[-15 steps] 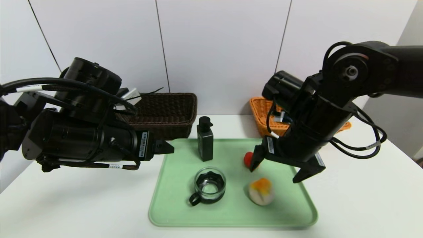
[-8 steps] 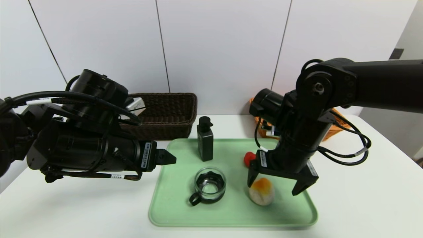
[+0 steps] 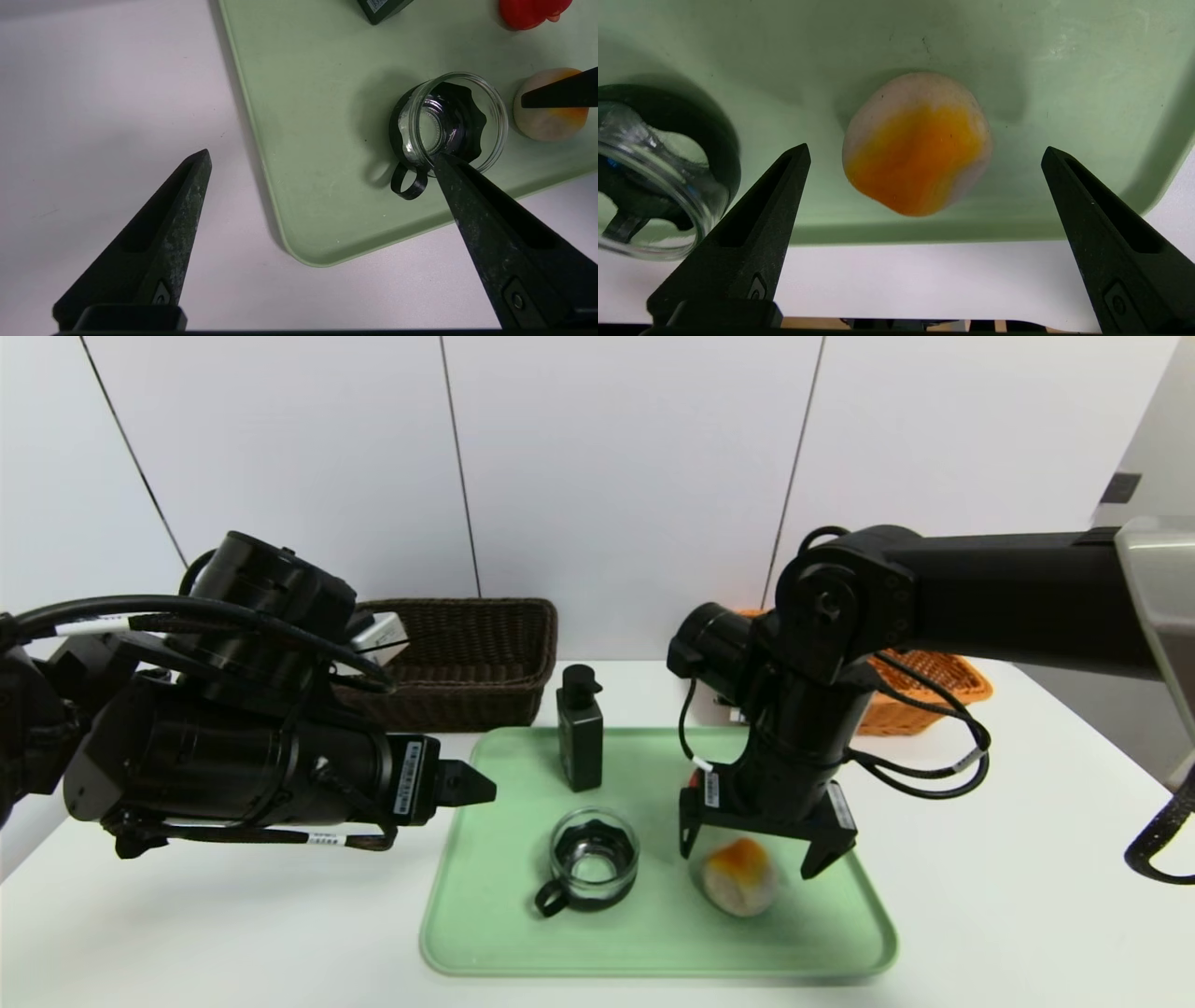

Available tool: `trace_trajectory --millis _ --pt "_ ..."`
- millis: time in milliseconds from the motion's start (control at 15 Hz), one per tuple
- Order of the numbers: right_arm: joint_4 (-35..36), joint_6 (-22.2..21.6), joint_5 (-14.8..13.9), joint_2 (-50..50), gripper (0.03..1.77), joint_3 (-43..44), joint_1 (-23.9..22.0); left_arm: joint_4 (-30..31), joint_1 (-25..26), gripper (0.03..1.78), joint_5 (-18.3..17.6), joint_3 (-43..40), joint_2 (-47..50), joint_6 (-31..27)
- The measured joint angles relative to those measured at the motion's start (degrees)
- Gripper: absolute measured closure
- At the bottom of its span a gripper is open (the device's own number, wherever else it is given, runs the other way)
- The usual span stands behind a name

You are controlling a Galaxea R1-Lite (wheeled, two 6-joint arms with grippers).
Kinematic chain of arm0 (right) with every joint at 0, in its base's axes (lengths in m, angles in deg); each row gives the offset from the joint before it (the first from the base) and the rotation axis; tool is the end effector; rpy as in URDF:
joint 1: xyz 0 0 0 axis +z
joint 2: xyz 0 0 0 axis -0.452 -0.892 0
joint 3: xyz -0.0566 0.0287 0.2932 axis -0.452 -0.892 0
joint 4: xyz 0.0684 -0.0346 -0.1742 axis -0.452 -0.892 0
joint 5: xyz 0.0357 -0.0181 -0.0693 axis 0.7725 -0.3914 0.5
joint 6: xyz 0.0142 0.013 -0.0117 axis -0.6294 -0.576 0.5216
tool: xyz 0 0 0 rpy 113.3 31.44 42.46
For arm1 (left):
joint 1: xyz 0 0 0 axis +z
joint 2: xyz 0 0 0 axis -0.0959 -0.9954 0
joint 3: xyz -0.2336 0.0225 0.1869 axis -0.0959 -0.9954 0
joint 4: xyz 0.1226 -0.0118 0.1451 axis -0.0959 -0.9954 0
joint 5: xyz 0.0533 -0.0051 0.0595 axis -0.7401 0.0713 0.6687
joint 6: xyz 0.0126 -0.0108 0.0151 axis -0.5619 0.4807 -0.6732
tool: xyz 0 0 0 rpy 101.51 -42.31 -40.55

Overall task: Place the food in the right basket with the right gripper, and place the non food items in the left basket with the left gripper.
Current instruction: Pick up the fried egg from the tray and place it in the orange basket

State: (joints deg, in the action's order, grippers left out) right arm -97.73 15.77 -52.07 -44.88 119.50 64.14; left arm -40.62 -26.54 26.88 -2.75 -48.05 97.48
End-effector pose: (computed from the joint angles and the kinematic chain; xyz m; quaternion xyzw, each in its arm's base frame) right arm 0.2883 0.2199 0.1784 0.0692 0.6760 -0.0057 0.7336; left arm 0.2096 -0.1304 0.2253 -0.0598 0.3923 -0.1734 0.9014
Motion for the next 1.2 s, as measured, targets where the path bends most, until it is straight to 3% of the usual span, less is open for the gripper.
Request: trace_trajectory --millis 733,1000,1200 --pt "-5.46 0.2 -0.83 -4.21 0.09 4.13 0.99 -0.07 0.02 0.12 -0.02 -0.26 0.66 -0.06" --pt "-5.32 0.13 -0.72 -4.85 0.7 4.24 1.29 0.0 0.05 0.12 -0.02 -0.74 1.07 -0.11" --pt "-4.92 0.13 -0.28 -5.14 1.01 4.24 1.29 0.0 0.05 0.12 -0.02 -1.33 1.66 -0.2"
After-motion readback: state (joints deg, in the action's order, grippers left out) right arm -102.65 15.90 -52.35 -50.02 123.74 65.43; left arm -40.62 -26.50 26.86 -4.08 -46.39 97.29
